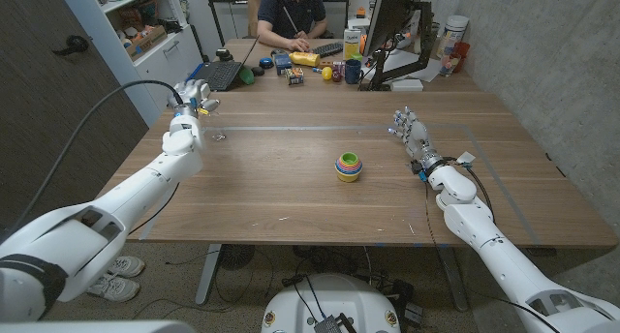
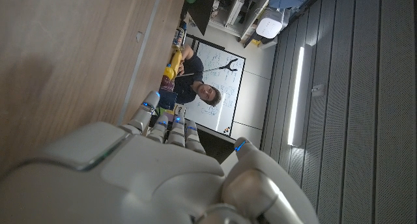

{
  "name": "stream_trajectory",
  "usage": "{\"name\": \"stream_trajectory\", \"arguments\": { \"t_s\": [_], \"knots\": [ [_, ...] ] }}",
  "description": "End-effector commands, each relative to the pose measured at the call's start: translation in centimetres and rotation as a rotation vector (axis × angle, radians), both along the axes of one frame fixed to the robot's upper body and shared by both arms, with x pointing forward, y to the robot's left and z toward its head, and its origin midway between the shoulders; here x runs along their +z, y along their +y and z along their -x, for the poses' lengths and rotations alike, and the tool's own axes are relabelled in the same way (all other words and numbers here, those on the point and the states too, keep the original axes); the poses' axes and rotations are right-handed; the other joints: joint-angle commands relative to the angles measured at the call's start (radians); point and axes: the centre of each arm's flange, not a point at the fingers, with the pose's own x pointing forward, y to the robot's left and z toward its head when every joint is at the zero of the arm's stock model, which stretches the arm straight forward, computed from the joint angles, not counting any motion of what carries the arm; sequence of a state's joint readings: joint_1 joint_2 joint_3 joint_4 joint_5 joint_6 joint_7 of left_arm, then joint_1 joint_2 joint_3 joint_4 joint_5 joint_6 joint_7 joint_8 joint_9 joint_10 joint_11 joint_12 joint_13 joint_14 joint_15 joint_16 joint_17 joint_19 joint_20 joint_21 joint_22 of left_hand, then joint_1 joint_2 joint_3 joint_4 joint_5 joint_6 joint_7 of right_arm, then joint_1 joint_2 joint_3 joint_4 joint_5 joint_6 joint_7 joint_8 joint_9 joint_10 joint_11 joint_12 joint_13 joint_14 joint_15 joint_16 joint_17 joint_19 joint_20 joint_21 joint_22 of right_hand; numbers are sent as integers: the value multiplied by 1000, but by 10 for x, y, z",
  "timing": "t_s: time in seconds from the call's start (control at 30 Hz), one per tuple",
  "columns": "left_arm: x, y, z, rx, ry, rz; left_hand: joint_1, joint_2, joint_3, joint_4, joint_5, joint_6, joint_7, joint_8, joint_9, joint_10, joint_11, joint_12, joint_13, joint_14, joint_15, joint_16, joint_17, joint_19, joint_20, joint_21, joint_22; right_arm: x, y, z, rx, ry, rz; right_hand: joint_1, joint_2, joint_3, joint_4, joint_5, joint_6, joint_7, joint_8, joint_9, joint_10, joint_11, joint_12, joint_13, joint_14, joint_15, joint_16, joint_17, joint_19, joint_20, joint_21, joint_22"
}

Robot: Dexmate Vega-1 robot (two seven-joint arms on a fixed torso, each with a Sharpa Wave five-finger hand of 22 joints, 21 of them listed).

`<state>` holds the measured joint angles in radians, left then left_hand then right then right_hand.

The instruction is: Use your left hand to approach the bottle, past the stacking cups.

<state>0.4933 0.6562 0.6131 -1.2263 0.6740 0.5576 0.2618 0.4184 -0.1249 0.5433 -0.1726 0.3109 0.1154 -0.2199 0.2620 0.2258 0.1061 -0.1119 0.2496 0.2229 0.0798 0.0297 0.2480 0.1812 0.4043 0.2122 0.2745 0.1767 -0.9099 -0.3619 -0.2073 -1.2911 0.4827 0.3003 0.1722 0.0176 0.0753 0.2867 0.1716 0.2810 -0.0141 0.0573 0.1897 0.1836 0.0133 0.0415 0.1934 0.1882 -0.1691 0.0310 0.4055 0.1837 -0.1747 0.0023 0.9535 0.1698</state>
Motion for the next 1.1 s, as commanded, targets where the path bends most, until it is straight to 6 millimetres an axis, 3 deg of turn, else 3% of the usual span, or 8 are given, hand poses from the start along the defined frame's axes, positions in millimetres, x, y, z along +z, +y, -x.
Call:
{"name": "stream_trajectory", "arguments": {
  "t_s": [0.03,0.4,0.5,1.1],
  "knots": [
    [-11,-6,-19,-28,89,2,39,-5,6,2,6,44,-2,19,6,48,-9,11,-1,46,-12,10,1,47,-1,1,-1,1,-1,0,-3,-6,-6,-10,19,-5,2,4,8,-2,6,4,8,-1,5,3,1,7,-4,1,-68,9,-7,5],
    [-13,-10,-22,-20,98,-12,92,9,18,15,-10,186,-2,61,4,194,-17,36,-9,143,-55,16,3,100,2,-31,-1,2,0,-2,-6,-10,-8,-11,19,-11,2,6,8,-3,5,4,8,0,4,3,4,10,-5,1,-69,12,-13,4],
    [-13,-11,-23,-21,96,-10,101,15,23,16,-14,201,-2,64,2,175,-25,24,-8,138,-59,10,4,94,3,-40,-1,2,0,-3,-6,-10,-6,-11,19,-12,2,6,7,-3,4,4,8,0,3,3,5,11,-6,1,-69,13,-14,4],
    [-13,-11,-22,-14,85,-18,131,31,40,13,-27,239,-3,75,4,172,-18,17,2,144,-90,1,6,93,3,-55,0,1,1,-3,-5,-3,-12,-11,21,-19,2,8,3,-1,2,4,9,2,2,3,5,10,-9,0,-69,13,-22,4]
  ]
}}
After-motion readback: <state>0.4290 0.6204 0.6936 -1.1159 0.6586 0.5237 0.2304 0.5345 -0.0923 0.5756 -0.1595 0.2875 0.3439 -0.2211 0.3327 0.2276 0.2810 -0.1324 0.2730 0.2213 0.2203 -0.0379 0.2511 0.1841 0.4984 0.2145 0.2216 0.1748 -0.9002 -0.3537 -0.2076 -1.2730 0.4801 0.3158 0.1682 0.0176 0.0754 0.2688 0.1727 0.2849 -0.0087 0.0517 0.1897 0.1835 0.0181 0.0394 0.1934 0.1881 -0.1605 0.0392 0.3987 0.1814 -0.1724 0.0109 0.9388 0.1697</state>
